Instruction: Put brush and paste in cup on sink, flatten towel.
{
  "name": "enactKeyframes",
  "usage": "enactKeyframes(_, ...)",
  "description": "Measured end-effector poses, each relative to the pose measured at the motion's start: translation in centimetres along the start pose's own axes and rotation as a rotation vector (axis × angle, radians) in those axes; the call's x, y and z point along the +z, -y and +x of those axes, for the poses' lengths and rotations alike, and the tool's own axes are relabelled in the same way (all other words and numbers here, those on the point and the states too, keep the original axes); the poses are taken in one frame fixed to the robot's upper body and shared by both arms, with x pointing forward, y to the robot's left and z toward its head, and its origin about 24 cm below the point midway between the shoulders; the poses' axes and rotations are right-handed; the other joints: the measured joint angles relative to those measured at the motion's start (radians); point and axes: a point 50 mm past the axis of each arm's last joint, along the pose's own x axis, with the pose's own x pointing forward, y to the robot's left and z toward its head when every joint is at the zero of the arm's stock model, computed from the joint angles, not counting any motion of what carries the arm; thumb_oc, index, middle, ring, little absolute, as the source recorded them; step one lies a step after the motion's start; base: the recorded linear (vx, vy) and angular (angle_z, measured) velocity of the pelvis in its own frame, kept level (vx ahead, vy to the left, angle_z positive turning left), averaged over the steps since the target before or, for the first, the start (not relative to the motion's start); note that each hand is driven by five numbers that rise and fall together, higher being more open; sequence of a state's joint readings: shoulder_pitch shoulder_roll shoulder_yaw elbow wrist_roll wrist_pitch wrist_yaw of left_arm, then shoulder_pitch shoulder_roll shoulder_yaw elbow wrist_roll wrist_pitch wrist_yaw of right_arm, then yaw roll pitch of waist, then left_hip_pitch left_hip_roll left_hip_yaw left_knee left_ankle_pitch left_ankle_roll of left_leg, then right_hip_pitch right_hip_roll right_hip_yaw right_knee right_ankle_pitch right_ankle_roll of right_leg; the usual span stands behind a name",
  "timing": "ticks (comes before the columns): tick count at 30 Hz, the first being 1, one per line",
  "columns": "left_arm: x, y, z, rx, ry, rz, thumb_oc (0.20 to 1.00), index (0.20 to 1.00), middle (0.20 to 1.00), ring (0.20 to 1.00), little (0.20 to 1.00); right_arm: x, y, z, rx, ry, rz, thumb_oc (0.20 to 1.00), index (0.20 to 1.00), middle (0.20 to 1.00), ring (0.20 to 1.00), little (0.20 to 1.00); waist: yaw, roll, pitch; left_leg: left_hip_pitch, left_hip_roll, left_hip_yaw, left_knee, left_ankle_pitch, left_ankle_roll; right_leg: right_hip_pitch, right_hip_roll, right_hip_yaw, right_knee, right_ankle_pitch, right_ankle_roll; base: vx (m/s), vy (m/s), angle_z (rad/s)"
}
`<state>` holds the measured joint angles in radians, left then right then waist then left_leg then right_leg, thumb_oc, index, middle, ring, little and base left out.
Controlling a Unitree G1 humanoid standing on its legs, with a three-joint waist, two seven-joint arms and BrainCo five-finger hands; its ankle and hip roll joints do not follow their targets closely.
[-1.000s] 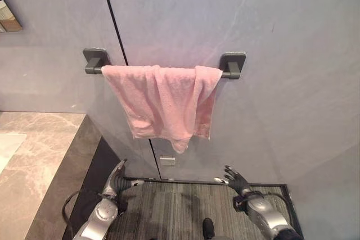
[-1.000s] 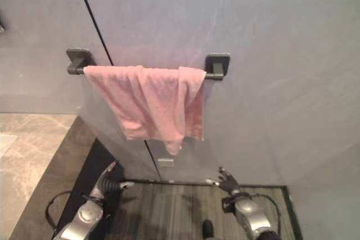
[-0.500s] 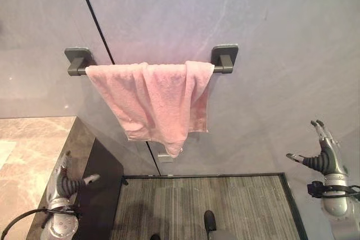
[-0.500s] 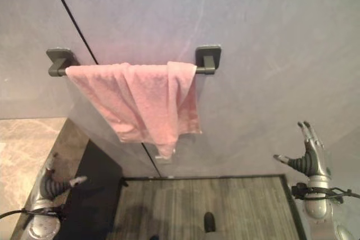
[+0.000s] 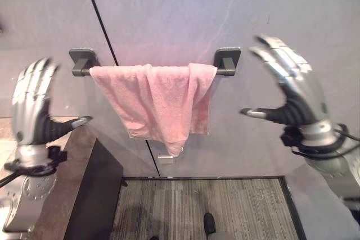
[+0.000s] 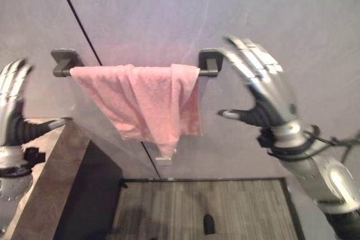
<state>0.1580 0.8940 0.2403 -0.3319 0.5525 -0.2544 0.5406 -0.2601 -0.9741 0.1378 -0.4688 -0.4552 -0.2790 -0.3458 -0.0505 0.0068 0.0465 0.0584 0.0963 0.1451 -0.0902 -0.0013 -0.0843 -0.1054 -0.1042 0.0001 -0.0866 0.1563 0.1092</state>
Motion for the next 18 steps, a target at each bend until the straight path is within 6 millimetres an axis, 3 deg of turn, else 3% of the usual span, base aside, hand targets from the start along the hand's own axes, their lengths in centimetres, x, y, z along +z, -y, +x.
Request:
enactKeyframes(5, 2.3, 1.7, 1.6, -0.103, 0.173, -0.073, 1.000, 1.000, 1.000, 1.000, 1.000, 0.6, -2.3, 2.5, 0.054, 0.076, 0.078, 1.000, 1.000, 1.000, 1.000, 1.000, 0.014, 0.004, -0.002, 0.008, -0.001, 0.001, 0.000, 0.000, 0.000, 0.005, 0.000, 0.005, -0.002, 0.000, 0.001, 0.00, -0.001, -0.02)
enactKeyframes(16, 1.0, 3.7, 0.9, -0.216, 0.117, -0.078, 1.000, 1.000, 1.000, 1.000, 1.000, 0.1, -5.9, 3.2, 0.205, 0.022, 0.092, 1.000, 1.000, 1.000, 1.000, 1.000, 0.026, 0.007, -0.003, 0.008, -0.001, 0.002, 0.000, 0.000, -0.001, 0.005, 0.001, 0.008, 0.000, 0.003, -0.002, 0.00, 0.000, 0.00)
enactKeyframes(18, 0.5, 4.9, -0.3, -0.209, 0.015, -0.124, 1.000, 1.000, 1.000, 1.000, 1.000, -0.3, -6.4, 3.1, 0.236, 0.000, 0.074, 1.000, 1.000, 1.000, 1.000, 1.000, 0.039, 0.007, -0.004, 0.008, -0.001, 0.001, 0.000, 0.000, -0.001, 0.005, 0.000, 0.007, 0.000, 0.003, -0.002, 0.00, 0.000, 0.00)
